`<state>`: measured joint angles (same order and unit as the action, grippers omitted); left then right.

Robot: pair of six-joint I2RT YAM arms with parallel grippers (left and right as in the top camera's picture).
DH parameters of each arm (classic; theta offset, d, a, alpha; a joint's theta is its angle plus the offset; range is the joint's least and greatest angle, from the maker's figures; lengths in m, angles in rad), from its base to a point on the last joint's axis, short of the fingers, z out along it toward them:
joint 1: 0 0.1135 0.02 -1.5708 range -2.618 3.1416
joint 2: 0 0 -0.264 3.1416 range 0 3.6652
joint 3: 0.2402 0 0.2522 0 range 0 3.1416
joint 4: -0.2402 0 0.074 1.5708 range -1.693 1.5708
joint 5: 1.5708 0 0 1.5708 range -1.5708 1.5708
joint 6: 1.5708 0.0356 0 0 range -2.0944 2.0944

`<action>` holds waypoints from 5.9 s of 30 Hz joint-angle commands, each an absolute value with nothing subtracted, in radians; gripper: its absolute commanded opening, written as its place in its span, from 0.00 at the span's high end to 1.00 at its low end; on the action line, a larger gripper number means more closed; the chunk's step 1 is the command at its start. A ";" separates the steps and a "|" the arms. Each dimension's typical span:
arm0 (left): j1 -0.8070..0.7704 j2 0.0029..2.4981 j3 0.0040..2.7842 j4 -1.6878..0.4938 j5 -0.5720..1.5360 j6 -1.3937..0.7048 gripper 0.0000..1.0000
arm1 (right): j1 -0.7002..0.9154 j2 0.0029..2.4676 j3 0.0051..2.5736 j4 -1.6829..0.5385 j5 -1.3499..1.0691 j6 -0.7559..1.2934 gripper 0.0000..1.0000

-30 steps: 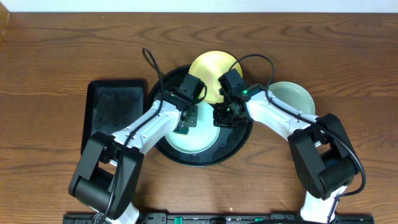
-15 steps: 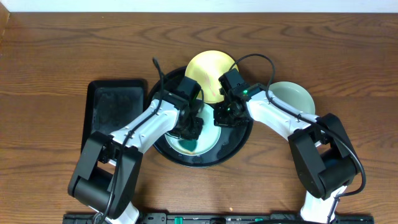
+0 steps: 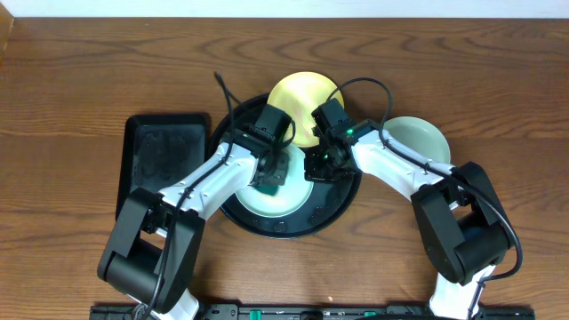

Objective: Clean dirty plates on tray and stack at the side
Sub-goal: 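Scrub the mint plate with the sponge while the right gripper holds it, then lift the sponge with the left gripper back toward the black dish, then lift the scrubbed mint plate with the right gripper and carry it right, then stack the mint plate onto the other mint plate, release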

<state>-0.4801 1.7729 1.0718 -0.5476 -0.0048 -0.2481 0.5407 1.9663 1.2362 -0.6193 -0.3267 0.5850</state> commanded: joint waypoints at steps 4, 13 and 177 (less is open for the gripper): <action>-0.473 1.784 1.064 -0.625 -0.260 -0.503 0.93 | 0.538 1.985 1.247 -0.621 -0.316 0.598 0.99; -0.473 1.784 1.064 -0.691 0.456 -0.077 0.92 | 0.538 1.985 1.247 -0.621 -0.316 0.598 0.99; -0.018 1.485 1.343 -0.874 -0.063 -0.357 0.92 | -0.049 1.738 1.315 -0.905 -0.147 0.207 0.59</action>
<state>-0.0223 1.4780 1.3247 -0.8749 -0.0582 -0.3477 -0.0696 1.7416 1.2308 -0.9092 -0.0456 0.2584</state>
